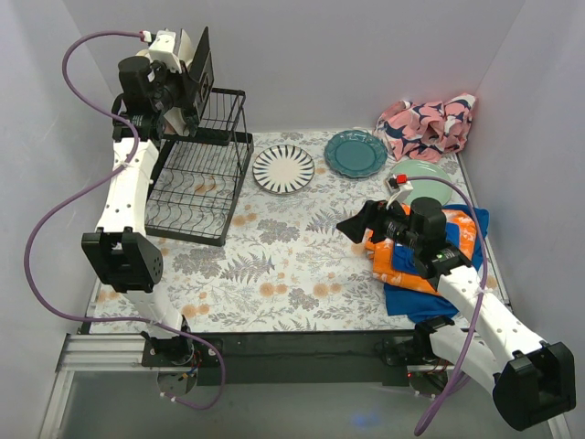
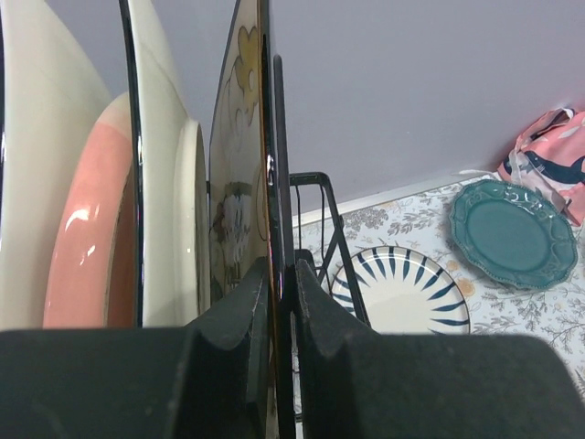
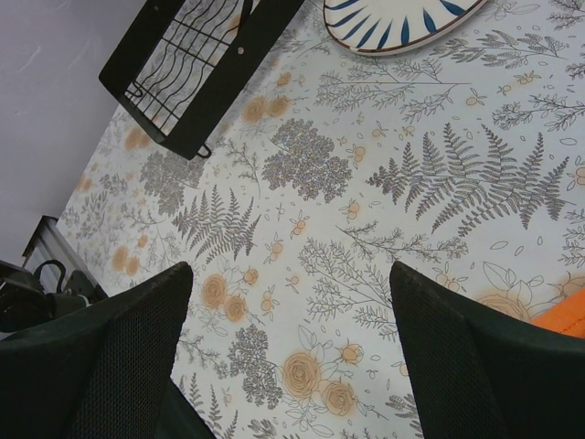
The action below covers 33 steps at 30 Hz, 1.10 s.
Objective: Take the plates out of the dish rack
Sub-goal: Unload the plate from the dish rack.
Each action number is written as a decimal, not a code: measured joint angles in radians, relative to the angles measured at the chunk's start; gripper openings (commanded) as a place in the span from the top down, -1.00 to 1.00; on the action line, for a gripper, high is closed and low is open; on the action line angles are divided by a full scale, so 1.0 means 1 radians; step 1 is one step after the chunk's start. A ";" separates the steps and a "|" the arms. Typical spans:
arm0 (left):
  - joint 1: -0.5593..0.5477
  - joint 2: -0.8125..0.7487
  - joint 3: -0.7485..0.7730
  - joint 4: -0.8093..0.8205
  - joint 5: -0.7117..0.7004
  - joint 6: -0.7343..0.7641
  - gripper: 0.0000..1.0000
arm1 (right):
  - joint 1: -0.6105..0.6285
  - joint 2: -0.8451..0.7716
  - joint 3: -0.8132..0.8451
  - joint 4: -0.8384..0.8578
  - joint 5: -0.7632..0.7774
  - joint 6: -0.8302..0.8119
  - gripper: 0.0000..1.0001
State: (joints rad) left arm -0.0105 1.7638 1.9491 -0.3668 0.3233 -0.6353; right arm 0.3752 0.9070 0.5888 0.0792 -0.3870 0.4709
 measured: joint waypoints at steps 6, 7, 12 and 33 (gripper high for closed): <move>0.000 -0.006 -0.008 0.049 0.021 -0.013 1.00 | 0.003 0.008 0.000 0.000 0.003 -0.001 -0.86; 0.000 -0.006 -0.007 0.051 0.024 -0.016 1.00 | 0.005 0.010 0.000 0.000 0.005 -0.002 -0.86; 0.000 -0.006 -0.005 0.053 0.037 -0.019 1.00 | 0.007 0.011 0.000 0.000 0.011 -0.003 -0.85; -0.008 -0.022 0.029 0.052 0.082 -0.032 1.00 | 0.019 0.011 0.000 0.000 0.022 -0.004 -0.85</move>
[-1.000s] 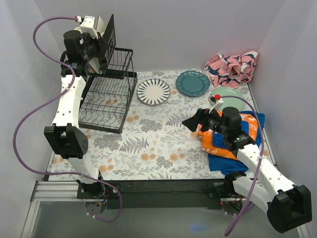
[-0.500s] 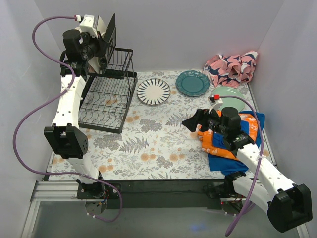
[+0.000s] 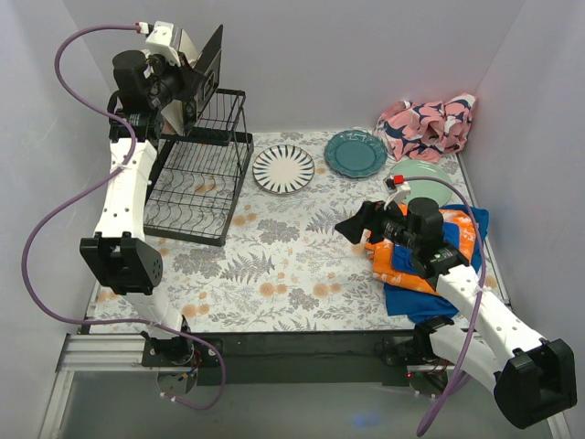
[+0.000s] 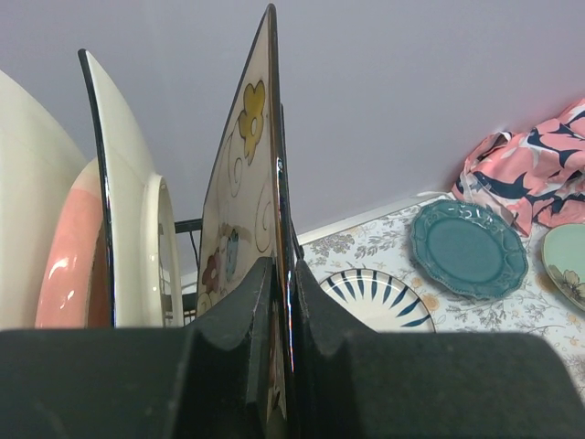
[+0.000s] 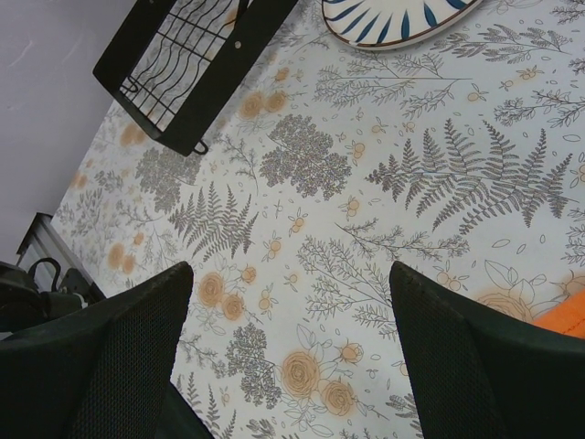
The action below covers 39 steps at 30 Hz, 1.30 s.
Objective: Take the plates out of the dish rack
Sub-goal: Unload the plate from the dish rack.
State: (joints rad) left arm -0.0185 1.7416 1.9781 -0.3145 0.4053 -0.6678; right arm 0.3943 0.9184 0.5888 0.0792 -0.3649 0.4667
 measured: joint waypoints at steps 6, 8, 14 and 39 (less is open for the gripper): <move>-0.001 -0.011 0.000 0.001 0.010 0.003 1.00 | 0.005 0.000 0.000 0.000 0.003 -0.001 -0.85; -0.001 -0.019 0.000 0.001 0.018 0.009 1.00 | 0.006 0.000 0.000 0.000 0.003 -0.001 -0.85; -0.019 -0.066 -0.029 0.009 0.023 0.039 1.00 | 0.007 0.000 0.000 0.000 0.008 -0.003 -0.85; -0.262 -0.122 -0.108 0.027 -0.161 0.328 1.00 | 0.019 0.026 0.000 -0.001 0.030 -0.013 -0.85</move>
State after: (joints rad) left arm -0.2806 1.6196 1.8702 -0.2871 0.2443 -0.3397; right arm 0.4137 0.9447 0.5892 0.0784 -0.3351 0.4534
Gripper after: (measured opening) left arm 0.090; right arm 0.926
